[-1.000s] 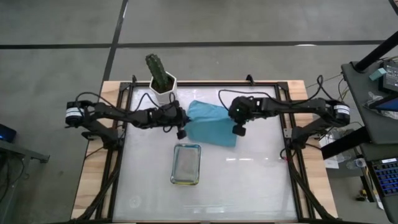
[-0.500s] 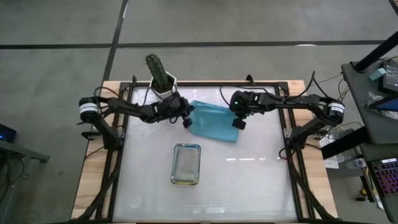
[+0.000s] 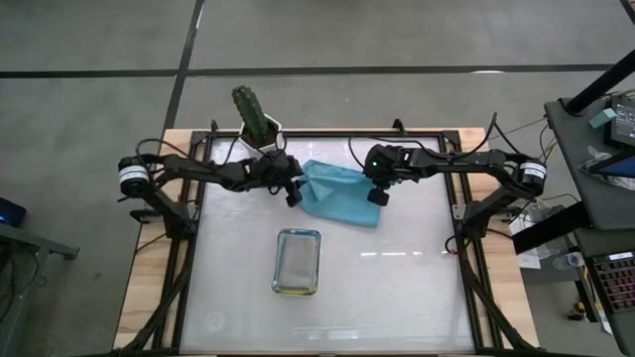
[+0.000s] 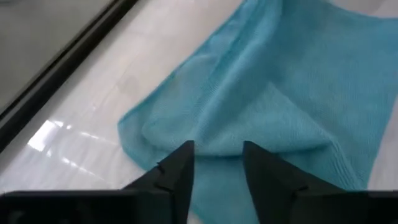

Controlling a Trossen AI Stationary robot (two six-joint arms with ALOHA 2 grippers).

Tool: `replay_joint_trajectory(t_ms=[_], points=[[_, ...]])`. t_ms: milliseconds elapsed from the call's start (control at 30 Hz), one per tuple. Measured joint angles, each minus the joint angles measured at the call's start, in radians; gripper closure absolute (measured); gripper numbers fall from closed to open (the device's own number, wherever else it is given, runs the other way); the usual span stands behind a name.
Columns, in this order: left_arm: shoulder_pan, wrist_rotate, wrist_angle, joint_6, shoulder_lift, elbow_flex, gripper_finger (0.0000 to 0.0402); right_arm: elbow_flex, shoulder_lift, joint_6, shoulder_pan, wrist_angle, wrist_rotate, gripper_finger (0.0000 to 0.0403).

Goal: Fold microfiber towels
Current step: Fold the blue microfiber towel

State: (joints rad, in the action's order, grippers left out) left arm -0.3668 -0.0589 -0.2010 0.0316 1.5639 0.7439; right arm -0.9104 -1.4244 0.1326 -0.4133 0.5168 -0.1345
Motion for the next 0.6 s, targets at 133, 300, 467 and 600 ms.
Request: replay_joint_trajectory(t_ms=[133,300,467,600], points=[[0.004,0.007,0.028,0.004,-0.021,-0.012,0.0254,0.000,-0.001,-0.002,0.000,-0.011,0.001,0.0394],[0.016,0.061,0.032,0.016,0.009,-0.019,0.0251,0.000,-0.001,-0.008,0.000,-0.025,0.002,0.0394],[0.023,0.114,0.035,0.060,0.032,-0.019,0.0251,0.000,-0.001,-0.027,0.000,-0.028,0.002,0.0394],[0.022,0.121,0.065,0.060,0.033,-0.019,0.0251,0.000,-0.001,-0.035,0.000,-0.028,0.002,0.0394]])
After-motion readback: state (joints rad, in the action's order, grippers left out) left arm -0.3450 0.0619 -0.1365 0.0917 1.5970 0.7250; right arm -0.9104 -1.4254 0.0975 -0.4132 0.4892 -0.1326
